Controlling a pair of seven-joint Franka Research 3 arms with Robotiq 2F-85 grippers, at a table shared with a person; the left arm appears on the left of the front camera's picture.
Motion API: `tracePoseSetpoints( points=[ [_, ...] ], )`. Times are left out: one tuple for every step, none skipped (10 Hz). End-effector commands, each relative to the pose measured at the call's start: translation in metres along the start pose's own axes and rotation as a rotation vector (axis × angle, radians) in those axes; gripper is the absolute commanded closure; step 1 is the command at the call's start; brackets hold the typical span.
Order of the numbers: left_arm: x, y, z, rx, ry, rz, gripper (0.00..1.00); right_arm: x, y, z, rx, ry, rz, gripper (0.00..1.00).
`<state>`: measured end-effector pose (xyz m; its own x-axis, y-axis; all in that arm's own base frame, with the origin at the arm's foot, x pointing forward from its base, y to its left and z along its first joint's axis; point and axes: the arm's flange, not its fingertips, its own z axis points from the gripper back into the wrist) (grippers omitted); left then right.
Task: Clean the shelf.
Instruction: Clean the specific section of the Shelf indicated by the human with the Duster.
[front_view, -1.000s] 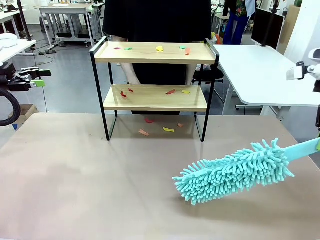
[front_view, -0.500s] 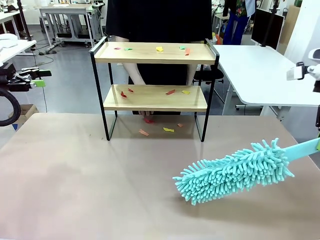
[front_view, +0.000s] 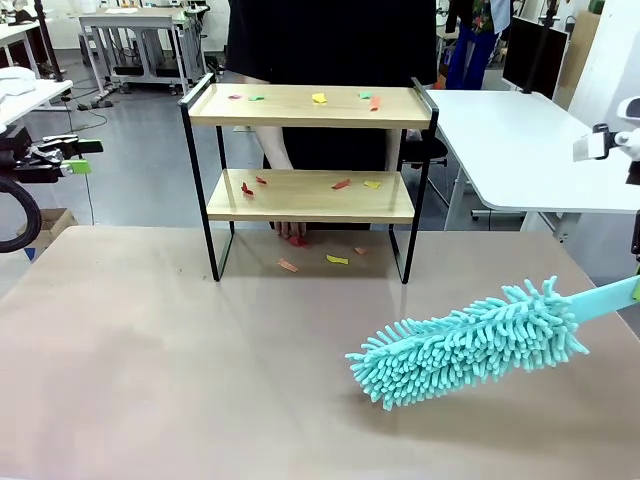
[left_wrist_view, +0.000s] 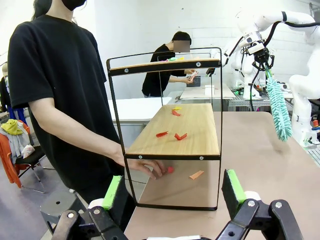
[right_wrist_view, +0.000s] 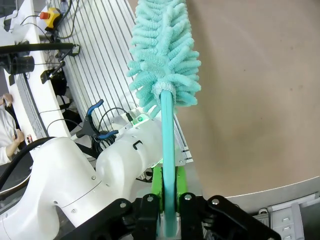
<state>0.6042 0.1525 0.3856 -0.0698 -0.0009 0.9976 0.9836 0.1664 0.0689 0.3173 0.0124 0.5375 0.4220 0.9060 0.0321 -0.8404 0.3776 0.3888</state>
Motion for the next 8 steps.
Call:
tracePoseSetpoints(
  points=[
    [0.0018, -0.0002, 0.0003, 0.000, 0.004, -0.017, 0.00, -0.0020, 0.0008, -0.0001, -0.005, 0.003, 0.008, 0.87],
    [0.0018, -0.0002, 0.0003, 0.000, 0.004, -0.017, 0.00, -0.0020, 0.0008, -0.0001, -0.005, 0.003, 0.008, 0.87],
    [0.0018, -0.0002, 0.0003, 0.000, 0.004, -0.017, 0.00, -0.0020, 0.0008, -0.0001, -0.005, 0.003, 0.008, 0.87],
    [0.0018, -0.0002, 0.0003, 0.000, 0.004, -0.017, 0.00, -0.0020, 0.0008, -0.0001, -0.005, 0.003, 0.008, 0.87],
    [0.0018, -0.0002, 0.0003, 0.000, 0.004, -0.017, 0.00, -0.0020, 0.0008, -0.0001, -0.005, 0.003, 0.008, 0.87],
    [0.0018, -0.0002, 0.0003, 0.000, 0.004, -0.017, 0.00, -0.0020, 0.0008, -0.0001, -0.005, 0.003, 0.008, 0.87],
    [0.0018, -0.0002, 0.0003, 0.000, 0.004, -0.017, 0.00, -0.0020, 0.0008, -0.0001, -0.005, 0.003, 0.008, 0.87],
    [0.0018, -0.0002, 0.0003, 0.000, 0.004, -0.017, 0.00, -0.0020, 0.0008, -0.0001, -0.005, 0.003, 0.008, 0.87]
  ],
)
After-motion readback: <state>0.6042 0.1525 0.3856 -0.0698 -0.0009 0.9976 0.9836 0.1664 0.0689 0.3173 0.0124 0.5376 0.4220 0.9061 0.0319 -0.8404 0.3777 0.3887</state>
